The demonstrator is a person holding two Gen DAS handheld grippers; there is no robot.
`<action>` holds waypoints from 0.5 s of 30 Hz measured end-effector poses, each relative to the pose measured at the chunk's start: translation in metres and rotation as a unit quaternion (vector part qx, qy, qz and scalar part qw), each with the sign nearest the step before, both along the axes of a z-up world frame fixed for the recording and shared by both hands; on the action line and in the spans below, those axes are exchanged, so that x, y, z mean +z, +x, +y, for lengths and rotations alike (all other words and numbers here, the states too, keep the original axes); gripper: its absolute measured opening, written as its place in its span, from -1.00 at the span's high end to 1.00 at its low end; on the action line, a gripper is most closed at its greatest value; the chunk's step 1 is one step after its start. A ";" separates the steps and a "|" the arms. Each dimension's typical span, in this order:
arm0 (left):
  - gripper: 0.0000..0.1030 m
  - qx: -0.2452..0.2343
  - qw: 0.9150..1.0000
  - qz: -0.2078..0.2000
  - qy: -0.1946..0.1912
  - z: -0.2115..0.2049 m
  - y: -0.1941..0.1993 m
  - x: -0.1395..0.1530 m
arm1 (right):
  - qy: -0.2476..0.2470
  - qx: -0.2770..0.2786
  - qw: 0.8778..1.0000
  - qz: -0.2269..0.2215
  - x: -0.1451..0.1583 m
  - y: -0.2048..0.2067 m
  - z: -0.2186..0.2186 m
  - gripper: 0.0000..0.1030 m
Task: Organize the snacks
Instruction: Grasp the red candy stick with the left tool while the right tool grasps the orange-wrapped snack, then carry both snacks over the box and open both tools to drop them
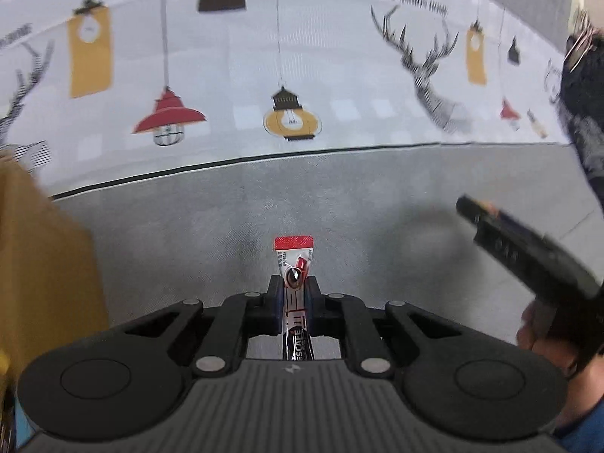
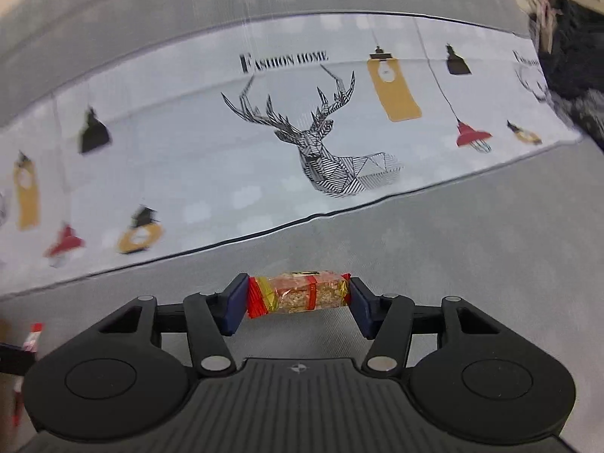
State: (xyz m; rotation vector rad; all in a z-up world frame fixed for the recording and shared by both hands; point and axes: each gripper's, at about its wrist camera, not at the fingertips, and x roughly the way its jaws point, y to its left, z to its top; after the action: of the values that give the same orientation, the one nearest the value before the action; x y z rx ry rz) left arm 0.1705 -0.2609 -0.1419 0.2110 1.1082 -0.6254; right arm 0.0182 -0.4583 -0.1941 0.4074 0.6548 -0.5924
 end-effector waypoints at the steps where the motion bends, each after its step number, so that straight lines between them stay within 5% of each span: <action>1: 0.77 0.002 1.000 -0.001 -0.005 0.006 -0.006 0.008 | 0.006 -0.002 1.000 -0.005 0.006 -0.006 0.005 -0.12; 7: 0.77 0.029 0.998 0.003 -0.057 0.067 -0.051 0.063 | 0.042 0.006 0.998 -0.054 0.062 -0.054 0.062 -0.13; 15: 0.77 0.057 0.996 -0.041 -0.048 0.157 -0.115 0.111 | 0.048 0.096 0.991 -0.078 0.124 -0.107 0.168 -0.13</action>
State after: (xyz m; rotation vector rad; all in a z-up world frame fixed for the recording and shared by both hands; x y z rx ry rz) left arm 0.0551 -0.1042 -0.0313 0.0897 1.0011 -0.5626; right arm -0.0891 -0.2899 -0.0697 0.4693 0.5670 -0.3430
